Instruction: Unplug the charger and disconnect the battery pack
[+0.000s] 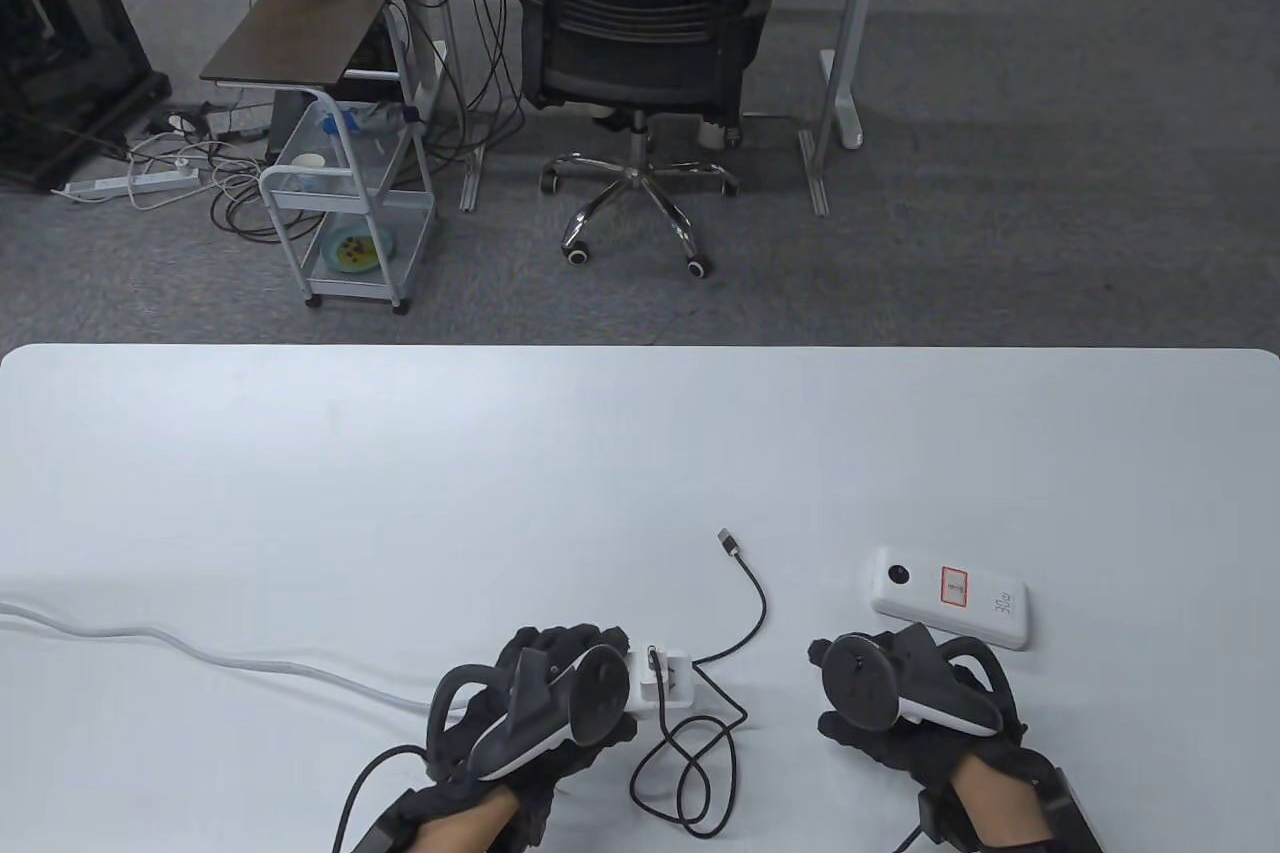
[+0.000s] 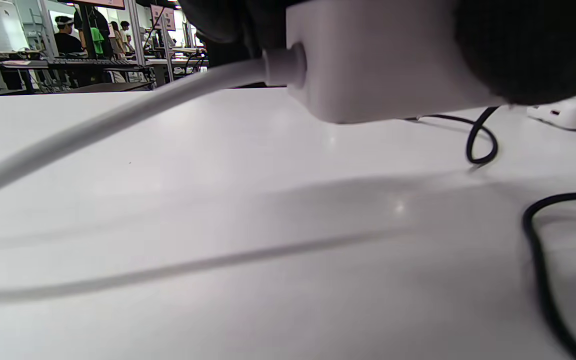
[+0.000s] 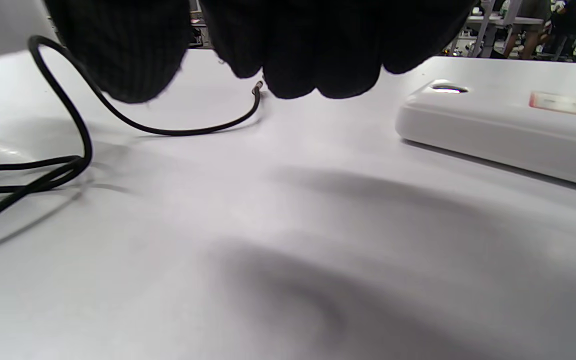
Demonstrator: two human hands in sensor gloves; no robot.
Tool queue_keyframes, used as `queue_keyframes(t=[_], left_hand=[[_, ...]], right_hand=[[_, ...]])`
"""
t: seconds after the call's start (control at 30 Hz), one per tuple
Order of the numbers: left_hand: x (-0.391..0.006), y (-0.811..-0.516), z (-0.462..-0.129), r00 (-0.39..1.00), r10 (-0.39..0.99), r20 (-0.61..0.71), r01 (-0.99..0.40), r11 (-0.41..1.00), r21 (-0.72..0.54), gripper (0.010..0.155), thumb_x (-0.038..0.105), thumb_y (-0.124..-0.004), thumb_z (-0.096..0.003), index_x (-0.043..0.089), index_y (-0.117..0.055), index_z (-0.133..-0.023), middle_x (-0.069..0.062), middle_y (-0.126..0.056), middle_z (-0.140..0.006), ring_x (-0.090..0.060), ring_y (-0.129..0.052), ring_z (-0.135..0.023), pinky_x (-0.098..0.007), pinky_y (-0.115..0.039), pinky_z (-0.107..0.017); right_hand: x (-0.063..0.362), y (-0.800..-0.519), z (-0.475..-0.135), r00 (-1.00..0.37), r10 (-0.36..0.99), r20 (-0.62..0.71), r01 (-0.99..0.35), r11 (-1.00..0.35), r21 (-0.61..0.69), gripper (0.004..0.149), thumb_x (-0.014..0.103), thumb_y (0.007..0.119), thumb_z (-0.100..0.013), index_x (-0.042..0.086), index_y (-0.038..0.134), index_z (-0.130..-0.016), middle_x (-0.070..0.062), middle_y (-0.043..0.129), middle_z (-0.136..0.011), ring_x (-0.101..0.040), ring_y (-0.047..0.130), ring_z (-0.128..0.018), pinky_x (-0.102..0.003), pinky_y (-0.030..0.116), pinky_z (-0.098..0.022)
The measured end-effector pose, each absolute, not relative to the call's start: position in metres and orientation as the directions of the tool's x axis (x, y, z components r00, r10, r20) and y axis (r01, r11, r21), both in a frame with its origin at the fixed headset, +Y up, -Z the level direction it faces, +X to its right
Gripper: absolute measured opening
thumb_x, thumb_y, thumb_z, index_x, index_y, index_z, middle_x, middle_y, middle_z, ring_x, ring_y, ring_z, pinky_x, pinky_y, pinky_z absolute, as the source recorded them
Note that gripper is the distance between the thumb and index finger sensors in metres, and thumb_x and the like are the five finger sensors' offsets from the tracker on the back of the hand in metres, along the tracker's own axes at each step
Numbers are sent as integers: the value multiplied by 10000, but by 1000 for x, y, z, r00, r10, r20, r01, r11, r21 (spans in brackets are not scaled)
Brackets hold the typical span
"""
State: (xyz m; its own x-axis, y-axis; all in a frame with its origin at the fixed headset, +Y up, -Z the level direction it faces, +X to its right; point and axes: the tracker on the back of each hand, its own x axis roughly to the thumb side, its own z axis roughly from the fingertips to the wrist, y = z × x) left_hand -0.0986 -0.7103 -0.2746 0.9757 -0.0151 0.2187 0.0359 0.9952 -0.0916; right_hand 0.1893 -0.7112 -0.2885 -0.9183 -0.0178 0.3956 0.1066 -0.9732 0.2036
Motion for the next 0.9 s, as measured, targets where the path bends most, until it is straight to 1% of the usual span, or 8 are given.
queue_keyframes(t=[0.2,0.3,0.43,0.53,0.63,0.9], left_hand=[[-104,-733,-287,976,11,215,14,993,-113,809,705,-865,-349,456,-645,-1087,142,-768,-1124,-157,-870,-1067,-417,-632,-860],[-101,-739,-287,976,-13,218,35,995,-97,807,706,-862,-350,459,-644,-1087,150,-768,-1124,-154,-870,-1069,-414,-633,-861],[-101,-750,-290,976,-11,219,37,993,-113,802,701,-863,-352,459,-645,-1085,153,-769,-1123,-155,-870,-1071,-416,-631,-861],[-102,-755,-291,974,-41,223,65,993,-103,795,702,-857,-350,459,-652,-1079,159,-780,-1117,-146,-878,-1067,-408,-634,-862],[-104,-759,-290,974,-4,225,32,992,-121,796,697,-861,-350,457,-649,-1079,155,-778,-1118,-151,-878,-1067,-409,-636,-858],[-104,-762,-288,975,-19,219,43,993,-108,799,687,-850,-346,468,-627,-1081,159,-760,-1131,-152,-862,-1082,-410,-630,-861]], right_hand=[[182,-710,-284,-900,-60,432,149,-973,175,707,514,722,-407,232,561,-1035,-78,666,-1085,-358,738,-926,-535,630,-679],[181,-711,-284,-897,-65,437,156,-972,175,706,514,721,-408,232,560,-1035,-79,666,-1085,-356,738,-927,-534,631,-679],[180,-713,-284,-895,-78,439,172,-968,181,707,516,720,-408,234,559,-1035,-77,667,-1084,-355,740,-925,-534,633,-677],[179,-714,-283,-894,-84,441,182,-966,185,706,518,719,-408,234,560,-1034,-77,666,-1084,-354,741,-925,-531,634,-678],[179,-713,-283,-891,-90,446,187,-966,179,706,518,719,-408,234,559,-1035,-75,668,-1083,-352,741,-925,-531,635,-677],[175,-716,-282,-889,-114,444,212,-961,177,709,523,716,-407,236,556,-1035,-73,669,-1083,-350,745,-922,-525,640,-676]])
